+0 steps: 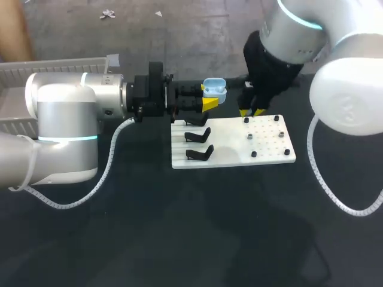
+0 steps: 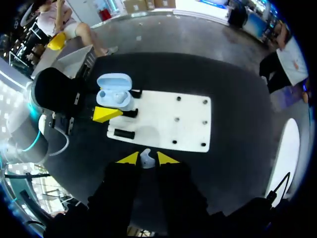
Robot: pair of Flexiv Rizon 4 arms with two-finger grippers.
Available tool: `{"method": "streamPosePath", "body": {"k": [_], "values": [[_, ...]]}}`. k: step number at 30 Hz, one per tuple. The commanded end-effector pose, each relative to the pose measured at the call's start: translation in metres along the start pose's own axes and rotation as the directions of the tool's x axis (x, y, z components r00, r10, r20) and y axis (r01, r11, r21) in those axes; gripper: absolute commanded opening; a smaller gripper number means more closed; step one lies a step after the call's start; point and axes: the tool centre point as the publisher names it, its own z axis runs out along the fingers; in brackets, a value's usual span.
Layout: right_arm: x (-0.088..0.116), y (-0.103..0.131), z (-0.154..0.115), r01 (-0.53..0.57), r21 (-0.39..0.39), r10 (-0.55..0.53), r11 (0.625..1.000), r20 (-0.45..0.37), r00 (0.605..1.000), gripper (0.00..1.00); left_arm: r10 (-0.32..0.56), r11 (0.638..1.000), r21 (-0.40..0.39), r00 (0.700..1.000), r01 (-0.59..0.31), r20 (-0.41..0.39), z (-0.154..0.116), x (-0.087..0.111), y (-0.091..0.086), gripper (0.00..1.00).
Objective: Pick up each earbud case from the left stands, insert the matching earbuds, close the lid, and place the case in the box.
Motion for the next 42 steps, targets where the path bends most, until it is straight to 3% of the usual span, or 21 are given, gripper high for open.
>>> {"method": "streamPosePath", "body": {"k": [1, 11, 23, 42], "values": [[-0.006, 0.015, -0.018, 0.048, 0.017, -0.048, 0.999, -0.011, 0.999, 0.00, 0.005, 1.000, -0.008, 1.000, -0.005, 0.005, 0.000, 0.001, -0.002, 0.00], [-0.029, 0.042, -0.025, 0.162, 0.038, -0.161, 0.986, -0.023, 0.987, 0.00, 0.005, 1.000, -0.008, 1.000, -0.005, 0.005, 0.000, 0.001, -0.002, 0.00], [-0.053, 0.053, -0.021, 0.221, 0.056, -0.220, 0.974, -0.016, 0.975, 0.00, 0.005, 1.000, -0.008, 1.000, -0.005, 0.005, 0.000, 0.001, -0.002, 0.00], [-0.064, 0.059, -0.009, 0.256, 0.067, -0.259, 0.964, 0.033, 0.965, 0.00, 0.005, 1.000, -0.008, 1.000, -0.005, 0.005, 0.000, 0.001, -0.002, 0.00]]}}
